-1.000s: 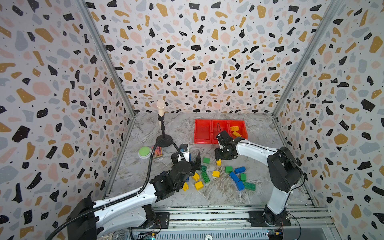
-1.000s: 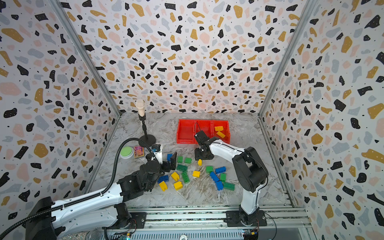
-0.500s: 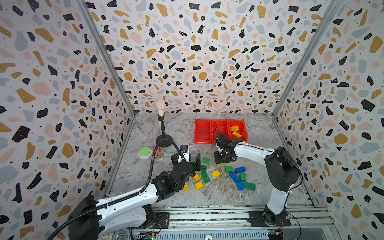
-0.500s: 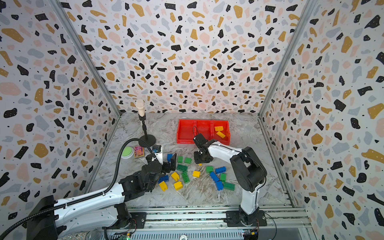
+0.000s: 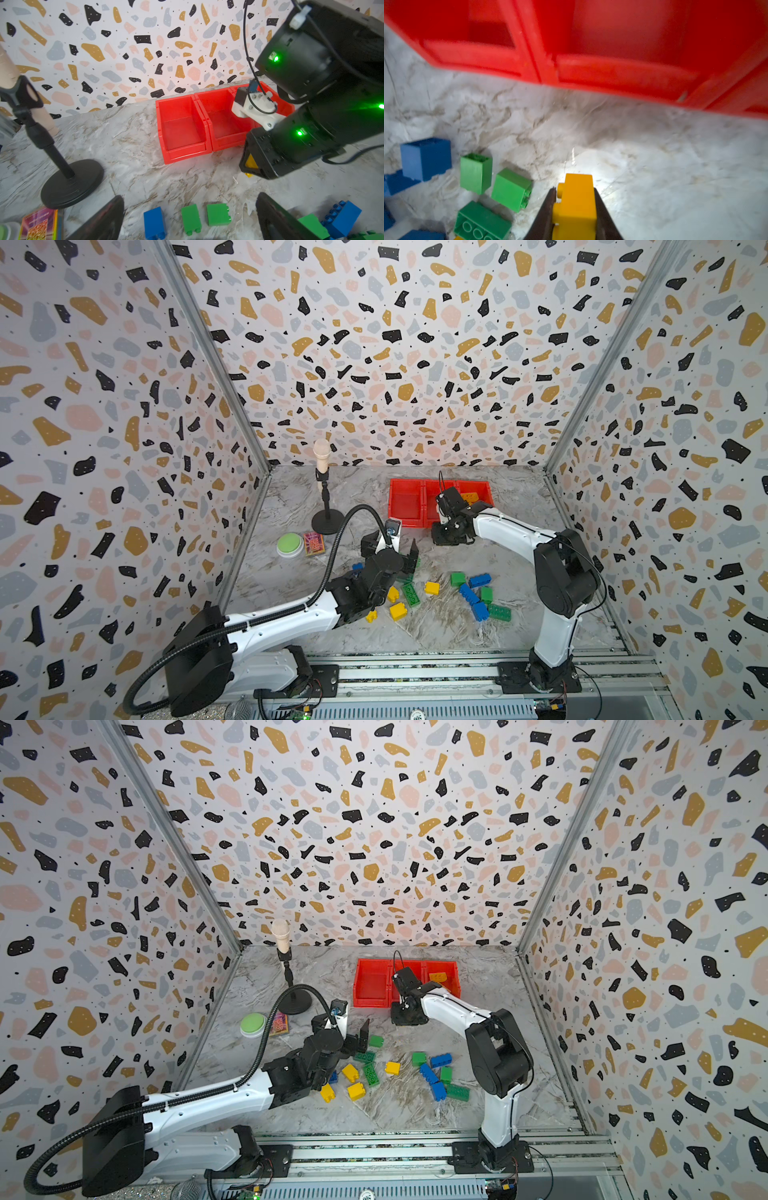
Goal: Sort the legos into containers by color
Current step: 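Carry the small yellow brick with the right gripper into the red bin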
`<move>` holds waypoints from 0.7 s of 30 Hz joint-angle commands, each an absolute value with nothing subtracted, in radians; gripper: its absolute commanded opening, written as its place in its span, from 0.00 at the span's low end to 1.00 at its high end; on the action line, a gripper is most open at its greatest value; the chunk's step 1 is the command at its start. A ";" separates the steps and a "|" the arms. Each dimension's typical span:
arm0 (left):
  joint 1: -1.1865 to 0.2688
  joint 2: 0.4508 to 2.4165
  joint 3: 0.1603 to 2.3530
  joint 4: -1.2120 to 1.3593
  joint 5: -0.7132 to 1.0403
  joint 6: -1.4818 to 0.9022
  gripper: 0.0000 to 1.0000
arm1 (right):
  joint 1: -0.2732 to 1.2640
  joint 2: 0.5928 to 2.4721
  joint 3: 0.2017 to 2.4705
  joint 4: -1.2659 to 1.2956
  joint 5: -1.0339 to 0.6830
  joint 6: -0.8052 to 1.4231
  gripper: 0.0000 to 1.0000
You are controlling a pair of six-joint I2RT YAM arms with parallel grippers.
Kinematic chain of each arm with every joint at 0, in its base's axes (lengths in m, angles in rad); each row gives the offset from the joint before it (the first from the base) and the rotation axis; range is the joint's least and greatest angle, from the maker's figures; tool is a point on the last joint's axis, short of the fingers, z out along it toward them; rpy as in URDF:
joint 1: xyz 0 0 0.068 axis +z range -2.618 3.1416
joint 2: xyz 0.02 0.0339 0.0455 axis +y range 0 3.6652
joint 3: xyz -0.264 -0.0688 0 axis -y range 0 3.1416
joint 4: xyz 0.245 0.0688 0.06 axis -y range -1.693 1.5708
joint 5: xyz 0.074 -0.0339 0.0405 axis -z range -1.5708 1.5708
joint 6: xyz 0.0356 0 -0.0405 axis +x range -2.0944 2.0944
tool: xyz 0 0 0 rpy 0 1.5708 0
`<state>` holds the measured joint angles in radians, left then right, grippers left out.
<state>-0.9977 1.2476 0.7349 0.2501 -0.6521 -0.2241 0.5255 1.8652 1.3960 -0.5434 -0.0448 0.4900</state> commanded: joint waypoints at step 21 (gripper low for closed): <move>-0.994 1.388 0.947 0.274 -0.495 -0.134 1.00 | 0.226 2.091 1.759 -0.566 -0.009 0.379 0.41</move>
